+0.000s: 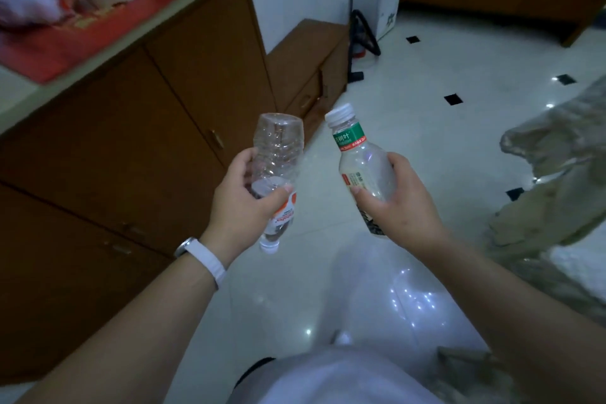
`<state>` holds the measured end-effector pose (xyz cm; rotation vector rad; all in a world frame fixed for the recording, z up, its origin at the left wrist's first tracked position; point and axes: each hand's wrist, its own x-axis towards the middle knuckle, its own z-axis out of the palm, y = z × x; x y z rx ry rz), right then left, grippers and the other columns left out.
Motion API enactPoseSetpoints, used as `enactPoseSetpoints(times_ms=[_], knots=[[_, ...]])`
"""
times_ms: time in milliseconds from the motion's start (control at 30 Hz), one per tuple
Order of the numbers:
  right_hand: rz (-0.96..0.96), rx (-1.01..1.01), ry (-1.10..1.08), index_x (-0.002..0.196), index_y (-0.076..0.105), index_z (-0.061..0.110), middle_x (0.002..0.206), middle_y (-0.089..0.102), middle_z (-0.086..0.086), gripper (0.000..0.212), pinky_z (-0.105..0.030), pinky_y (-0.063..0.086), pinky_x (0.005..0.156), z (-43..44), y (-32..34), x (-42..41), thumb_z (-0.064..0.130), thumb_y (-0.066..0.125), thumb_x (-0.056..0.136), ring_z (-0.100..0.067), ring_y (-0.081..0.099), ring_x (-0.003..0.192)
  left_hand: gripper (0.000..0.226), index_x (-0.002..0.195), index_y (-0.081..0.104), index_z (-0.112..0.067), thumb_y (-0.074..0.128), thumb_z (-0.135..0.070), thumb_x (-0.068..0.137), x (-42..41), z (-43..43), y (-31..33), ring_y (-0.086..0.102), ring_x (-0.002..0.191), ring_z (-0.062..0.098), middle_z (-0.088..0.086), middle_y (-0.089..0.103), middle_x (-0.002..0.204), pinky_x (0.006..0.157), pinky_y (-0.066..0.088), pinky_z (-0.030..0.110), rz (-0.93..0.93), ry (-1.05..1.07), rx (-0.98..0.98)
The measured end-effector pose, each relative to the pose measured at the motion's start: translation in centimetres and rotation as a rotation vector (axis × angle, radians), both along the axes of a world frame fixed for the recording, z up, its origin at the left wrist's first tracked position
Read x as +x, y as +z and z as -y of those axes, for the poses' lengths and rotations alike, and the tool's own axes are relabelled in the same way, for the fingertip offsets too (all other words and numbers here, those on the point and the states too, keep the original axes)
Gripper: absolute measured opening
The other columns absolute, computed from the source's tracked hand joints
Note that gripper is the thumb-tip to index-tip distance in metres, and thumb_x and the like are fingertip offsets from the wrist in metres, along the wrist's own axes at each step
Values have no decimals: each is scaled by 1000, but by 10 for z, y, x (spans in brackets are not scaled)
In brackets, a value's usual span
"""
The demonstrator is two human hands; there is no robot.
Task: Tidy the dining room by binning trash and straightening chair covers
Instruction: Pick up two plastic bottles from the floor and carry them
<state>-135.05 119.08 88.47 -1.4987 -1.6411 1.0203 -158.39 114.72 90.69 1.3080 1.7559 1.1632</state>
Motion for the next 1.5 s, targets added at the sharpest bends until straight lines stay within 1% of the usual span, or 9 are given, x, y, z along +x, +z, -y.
enactPoseSetpoints(times_ms=[233,467,567,800,933,1100,1267,1433,1500], knots=[[8,-28,-220,110,45,34,95,57,12,41,-9,44,48,-51,-14,55,33,75,82,5,59,78,58,123,55,-36,84,-17,76,46,-101,-13,66,102,2,-19,67,113,86,55,26,60,-204,-7],[144,-54,-393,107,41,38,100,56,12,40,-7,41,54,-125,-26,85,47,70,81,7,56,71,60,122,53,-34,82,-8,77,75,-230,-43,66,96,-5,-20,66,110,80,52,15,140,-333,5],[204,-36,-456,111,46,33,101,57,13,43,-21,45,66,-170,-28,94,47,72,80,-5,58,85,60,115,51,-40,81,-5,77,85,-291,-48,65,94,-8,-19,64,110,80,51,14,163,-392,18],[277,56,-572,113,47,35,99,56,16,46,-16,38,72,-273,-5,105,34,77,79,1,51,89,66,118,50,-53,84,-43,63,96,-432,-50,64,107,4,-12,63,123,92,54,31,163,-521,-20],[287,45,-624,124,49,30,109,54,13,54,-26,40,82,-308,-7,108,38,77,78,-7,53,99,65,125,46,-38,84,-18,76,110,-483,-44,60,106,-3,-12,60,120,91,50,22,154,-566,-2],[260,26,-693,121,49,29,109,59,7,49,-31,43,79,-362,-6,127,38,76,81,-14,57,98,68,127,44,-36,84,-16,76,128,-543,-50,60,97,-13,-20,57,118,81,48,10,162,-609,-31],[217,-7,-728,125,49,26,112,59,7,54,-36,48,84,-430,-23,155,40,74,80,-15,58,101,67,122,46,-41,85,-14,74,156,-602,-60,58,99,-14,-22,56,116,85,48,14,117,-636,-33],[132,-38,-696,120,44,35,109,57,11,49,-13,41,64,-527,-43,180,40,74,80,-8,56,96,65,120,47,-43,85,-15,75,191,-687,-66,61,101,-9,-21,58,115,81,49,9,58,-640,-50],[106,-31,-688,119,44,35,111,57,10,49,-19,45,67,-568,-46,197,41,74,80,-10,57,97,68,126,46,-37,85,-16,75,210,-724,-65,60,103,-7,-19,58,117,83,50,11,43,-632,-62]])
